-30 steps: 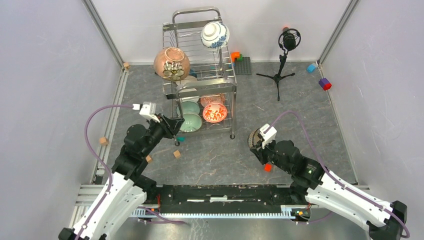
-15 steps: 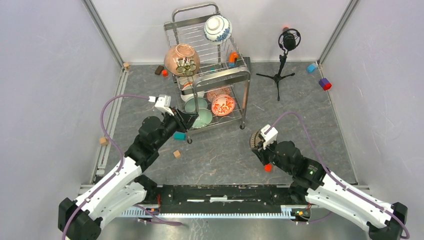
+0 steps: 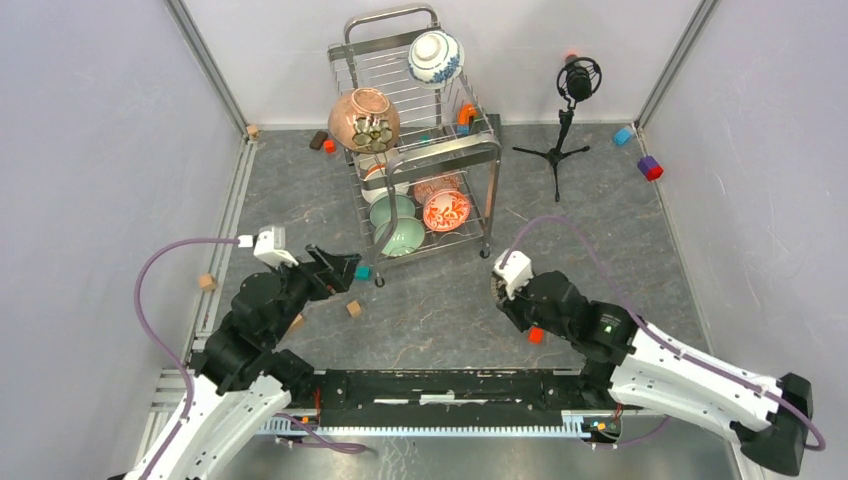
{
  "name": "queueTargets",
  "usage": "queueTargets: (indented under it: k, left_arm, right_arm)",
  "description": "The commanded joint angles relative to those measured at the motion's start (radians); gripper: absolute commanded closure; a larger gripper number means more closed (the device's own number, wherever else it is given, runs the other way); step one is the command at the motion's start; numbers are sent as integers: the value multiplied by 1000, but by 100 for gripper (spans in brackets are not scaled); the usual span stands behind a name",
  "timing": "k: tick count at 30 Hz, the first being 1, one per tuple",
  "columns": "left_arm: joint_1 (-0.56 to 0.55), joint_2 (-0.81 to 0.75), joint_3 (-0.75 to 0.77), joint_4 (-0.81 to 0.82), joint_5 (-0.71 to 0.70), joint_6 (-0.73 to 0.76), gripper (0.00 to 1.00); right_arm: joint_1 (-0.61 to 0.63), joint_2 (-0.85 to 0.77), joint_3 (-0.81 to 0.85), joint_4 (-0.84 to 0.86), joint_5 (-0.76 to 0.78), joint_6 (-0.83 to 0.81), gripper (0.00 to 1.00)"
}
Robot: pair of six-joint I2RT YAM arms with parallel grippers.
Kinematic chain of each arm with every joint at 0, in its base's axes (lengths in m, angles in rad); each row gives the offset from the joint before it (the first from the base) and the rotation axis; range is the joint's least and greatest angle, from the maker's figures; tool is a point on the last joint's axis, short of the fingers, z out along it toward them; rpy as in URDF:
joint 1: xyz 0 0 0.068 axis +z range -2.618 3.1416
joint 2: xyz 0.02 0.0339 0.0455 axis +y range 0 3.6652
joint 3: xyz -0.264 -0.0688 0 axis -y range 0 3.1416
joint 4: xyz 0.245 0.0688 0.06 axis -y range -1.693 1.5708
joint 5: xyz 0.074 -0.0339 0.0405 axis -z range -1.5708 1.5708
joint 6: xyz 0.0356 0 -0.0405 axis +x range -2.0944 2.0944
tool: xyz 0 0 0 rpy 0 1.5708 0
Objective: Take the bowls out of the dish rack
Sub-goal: Adjust the dish rack at the center of the board, then place the bowl at the center of the board.
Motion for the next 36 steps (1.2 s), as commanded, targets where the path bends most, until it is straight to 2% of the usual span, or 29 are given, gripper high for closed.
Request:
queueTargets:
  k: [1,6,10,12,17,22,27,36]
  left_arm:
    - [4,-22,81,-295,-59,-135,0]
    - [3,-37,31,-330,72,-242,0]
    - [3,-71,-48,-254,258,-279,0]
    - [4,-51,-58,-262,306,-280,0]
    - [-12,-29,-34,-325,311,-238,1]
    - [-50,9,-32,-322,283,-230,5]
    - [-181,74,-3,-318,121,-223,5]
    - [-622,221,-17,-209,-296,-319,2]
  right_arm:
    - [123,108,123,53,103,-67,100]
    - [345,257,229,-15,284,-115,100]
    - [456,328,258,-43,327,-189,100]
    - [494,357,260,-49,325,-221,100]
    - [568,424,261,-45,335,-277,100]
    - [580,451,230,3,322,-295,100]
    - [580,460,192,43,309,-296,100]
    - [601,444,131,80,302,-304,100]
